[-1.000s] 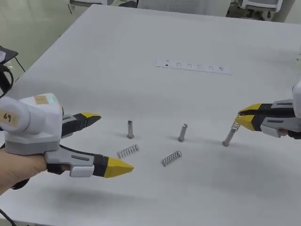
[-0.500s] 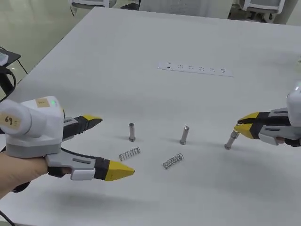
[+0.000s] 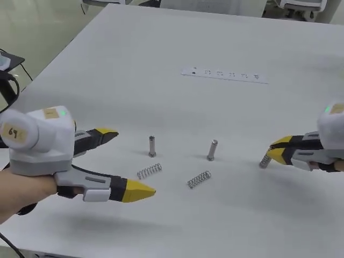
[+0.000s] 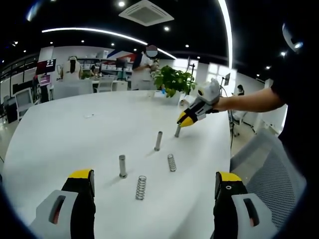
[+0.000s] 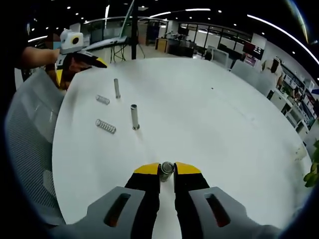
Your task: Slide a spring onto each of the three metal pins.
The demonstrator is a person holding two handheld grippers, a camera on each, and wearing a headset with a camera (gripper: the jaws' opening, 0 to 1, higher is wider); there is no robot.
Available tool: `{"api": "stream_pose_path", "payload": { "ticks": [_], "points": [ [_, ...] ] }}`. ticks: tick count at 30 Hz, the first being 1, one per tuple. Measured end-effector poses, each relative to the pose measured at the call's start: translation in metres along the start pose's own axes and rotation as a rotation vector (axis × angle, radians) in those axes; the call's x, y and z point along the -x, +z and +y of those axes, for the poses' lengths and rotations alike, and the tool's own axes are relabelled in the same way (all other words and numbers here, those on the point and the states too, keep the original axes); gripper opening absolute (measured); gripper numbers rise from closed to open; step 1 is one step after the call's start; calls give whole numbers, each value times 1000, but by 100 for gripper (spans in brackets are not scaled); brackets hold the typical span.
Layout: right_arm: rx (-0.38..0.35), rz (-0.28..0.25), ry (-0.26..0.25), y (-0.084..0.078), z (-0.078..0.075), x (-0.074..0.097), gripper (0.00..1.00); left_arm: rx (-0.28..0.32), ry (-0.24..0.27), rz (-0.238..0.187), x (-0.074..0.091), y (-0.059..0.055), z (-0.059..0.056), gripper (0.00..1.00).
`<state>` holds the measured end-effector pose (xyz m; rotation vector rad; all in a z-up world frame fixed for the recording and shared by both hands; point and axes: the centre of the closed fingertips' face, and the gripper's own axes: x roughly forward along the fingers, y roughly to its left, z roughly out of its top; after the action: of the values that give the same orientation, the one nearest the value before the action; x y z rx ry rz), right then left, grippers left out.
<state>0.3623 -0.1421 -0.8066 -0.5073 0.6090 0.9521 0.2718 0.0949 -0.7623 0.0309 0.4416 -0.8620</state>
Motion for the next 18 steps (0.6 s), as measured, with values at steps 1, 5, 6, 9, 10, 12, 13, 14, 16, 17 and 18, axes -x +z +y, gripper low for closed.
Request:
{"api": "stream_pose_path", "payload": {
  "ticks": [1, 5, 6, 9, 10, 12, 13, 14, 16, 17, 18],
  "points": [
    [-5, 5, 3, -2, 1, -1, 8, 0, 0, -1, 0, 0, 0, 98],
    [-27, 14, 0, -4, 1, -2, 8, -1, -2, -4, 0, 2, 0, 98],
    [-25, 11, 1, -3, 1, -2, 8, -1, -1, -4, 0, 2, 0, 98],
    [-24, 11, 2, -3, -1, -3, 8, 0, -3, -4, -1, 2, 0, 98],
    [-26, 9, 6, -2, -1, -3, 9, 0, -4, -4, -1, 2, 0, 98],
    [-36, 8, 9, -2, 0, -3, 9, -1, -5, -2, -2, 1, 0, 98],
    [-40, 5, 9, -1, 1, -2, 9, -1, -6, 0, -2, 1, -1, 98],
    [-46, 4, 9, -1, 1, -2, 10, -1, -8, 0, -2, 1, -1, 98],
    [-55, 3, 8, 0, 2, -2, 13, -1, -8, 1, -2, 1, -2, 98],
    [-55, 2, 6, 0, 3, -2, 14, -1, -9, 1, -2, 1, -2, 98],
    [-48, 2, 4, 0, 4, -2, 15, 0, -8, 0, -2, 1, -2, 98]
  ]
}}
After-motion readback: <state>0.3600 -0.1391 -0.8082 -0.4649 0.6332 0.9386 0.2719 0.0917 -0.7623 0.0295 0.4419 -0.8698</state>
